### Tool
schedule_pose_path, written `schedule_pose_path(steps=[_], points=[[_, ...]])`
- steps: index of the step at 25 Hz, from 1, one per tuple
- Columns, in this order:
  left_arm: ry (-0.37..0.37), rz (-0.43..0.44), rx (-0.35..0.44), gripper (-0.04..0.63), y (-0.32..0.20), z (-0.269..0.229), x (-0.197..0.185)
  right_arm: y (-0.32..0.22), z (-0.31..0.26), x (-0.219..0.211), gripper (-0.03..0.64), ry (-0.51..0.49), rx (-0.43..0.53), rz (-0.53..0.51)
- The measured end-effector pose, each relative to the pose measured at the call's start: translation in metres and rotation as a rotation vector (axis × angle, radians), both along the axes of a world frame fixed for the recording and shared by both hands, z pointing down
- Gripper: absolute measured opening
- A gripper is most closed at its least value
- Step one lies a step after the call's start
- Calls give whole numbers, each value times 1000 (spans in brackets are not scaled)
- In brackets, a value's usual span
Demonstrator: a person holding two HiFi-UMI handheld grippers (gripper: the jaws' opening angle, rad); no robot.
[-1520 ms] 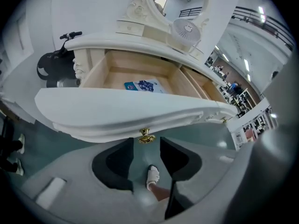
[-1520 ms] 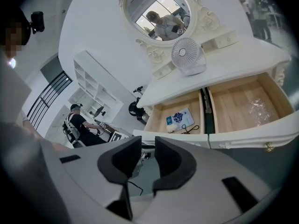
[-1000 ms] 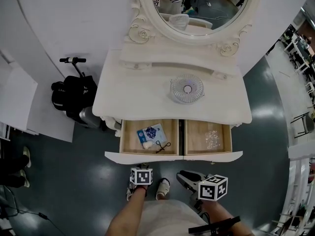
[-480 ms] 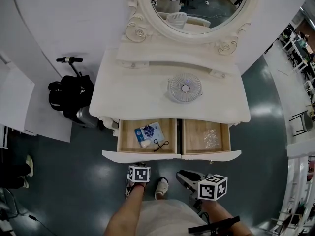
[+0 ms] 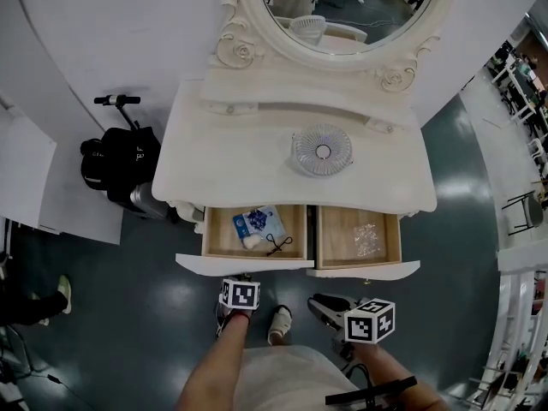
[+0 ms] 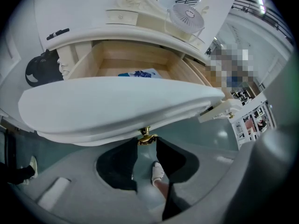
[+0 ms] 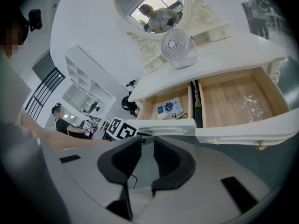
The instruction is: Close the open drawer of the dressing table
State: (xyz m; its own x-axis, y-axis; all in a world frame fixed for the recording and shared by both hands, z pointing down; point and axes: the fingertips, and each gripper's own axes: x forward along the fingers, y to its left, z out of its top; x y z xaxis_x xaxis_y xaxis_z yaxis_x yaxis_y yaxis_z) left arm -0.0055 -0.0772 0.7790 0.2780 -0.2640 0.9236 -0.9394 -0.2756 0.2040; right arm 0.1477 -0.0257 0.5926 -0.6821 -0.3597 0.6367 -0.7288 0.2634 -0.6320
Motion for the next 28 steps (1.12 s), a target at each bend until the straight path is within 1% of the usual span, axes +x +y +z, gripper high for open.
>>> schedule_pose_path(steps=[11, 14, 28], points=[[-3, -15, 6, 132, -30, 1, 3, 2, 9, 0, 83, -10, -29, 13], [-2, -11, 0, 132, -37, -1, 4, 2, 12, 2, 83, -9, -39, 14], [10, -6, 21, 130, -78, -1, 6, -5, 20, 2, 83, -5, -59, 38]])
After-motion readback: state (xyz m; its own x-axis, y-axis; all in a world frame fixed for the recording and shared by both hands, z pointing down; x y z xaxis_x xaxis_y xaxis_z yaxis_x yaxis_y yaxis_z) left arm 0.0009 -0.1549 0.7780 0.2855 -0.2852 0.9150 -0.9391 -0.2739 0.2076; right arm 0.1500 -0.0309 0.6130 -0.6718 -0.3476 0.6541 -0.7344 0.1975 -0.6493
